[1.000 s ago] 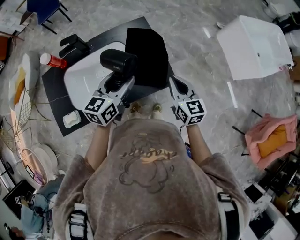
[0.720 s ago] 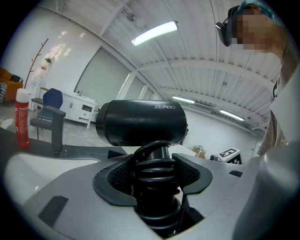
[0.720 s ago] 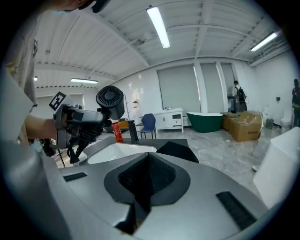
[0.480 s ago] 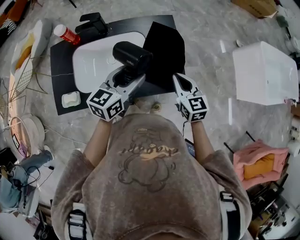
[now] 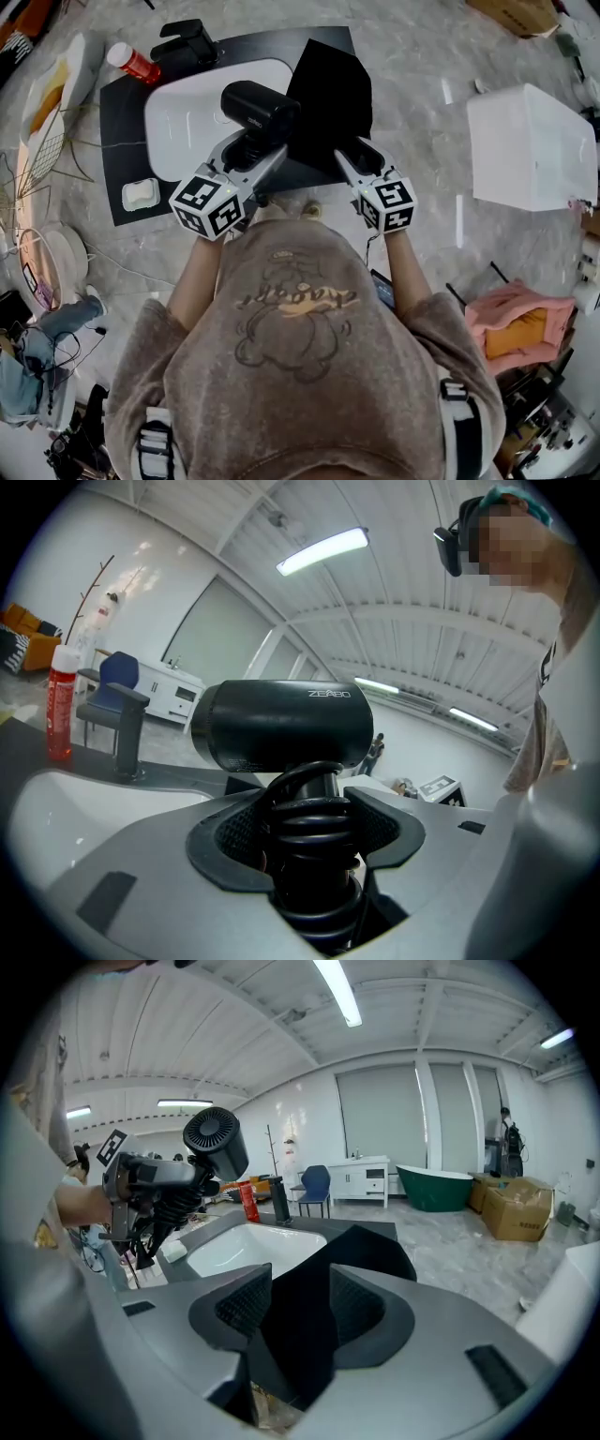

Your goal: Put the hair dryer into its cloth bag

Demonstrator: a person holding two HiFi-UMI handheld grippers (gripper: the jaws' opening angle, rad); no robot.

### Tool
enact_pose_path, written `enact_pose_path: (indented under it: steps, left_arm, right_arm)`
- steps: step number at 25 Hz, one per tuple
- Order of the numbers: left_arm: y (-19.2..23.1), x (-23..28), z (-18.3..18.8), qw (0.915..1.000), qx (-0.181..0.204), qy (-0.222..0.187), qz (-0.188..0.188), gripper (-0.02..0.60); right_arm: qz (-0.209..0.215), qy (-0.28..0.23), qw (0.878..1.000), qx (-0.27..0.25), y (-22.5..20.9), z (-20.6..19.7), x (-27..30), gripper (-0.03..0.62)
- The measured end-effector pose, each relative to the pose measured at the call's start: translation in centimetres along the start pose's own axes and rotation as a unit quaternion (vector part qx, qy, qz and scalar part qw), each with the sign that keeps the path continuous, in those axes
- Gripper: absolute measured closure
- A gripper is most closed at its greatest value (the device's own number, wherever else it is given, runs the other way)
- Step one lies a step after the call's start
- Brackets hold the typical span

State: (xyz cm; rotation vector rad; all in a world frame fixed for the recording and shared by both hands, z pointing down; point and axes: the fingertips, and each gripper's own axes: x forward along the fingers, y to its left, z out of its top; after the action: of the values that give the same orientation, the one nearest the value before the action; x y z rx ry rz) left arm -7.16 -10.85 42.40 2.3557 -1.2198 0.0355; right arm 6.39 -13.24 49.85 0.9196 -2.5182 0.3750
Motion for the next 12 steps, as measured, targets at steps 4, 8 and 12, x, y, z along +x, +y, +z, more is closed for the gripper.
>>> enact_pose_path:
  steps: [4, 8, 12]
  left_arm:
    - [0.4, -0.6, 0.3, 0.9999, 0.002, -0.008, 0.007, 0.324]
    - [0.7, -1.2, 0.4, 0.9998, -0.001, -0.015, 0.014, 0.324]
    - [0.9, -1.6, 0.2, 0.9996, -0.005, -0.019, 0.019, 0.324]
  right_arm:
    - [0.019, 0.029, 0.999, -0.01, 0.6, -0.6, 1.2, 0.378]
    - [0.045, 0.091, 0.993, -0.053, 1.5, -2.8, 2.6, 0.369]
    - [0.078, 0.144, 0.982, -0.093, 2.7, -5.2, 3.9, 0.367]
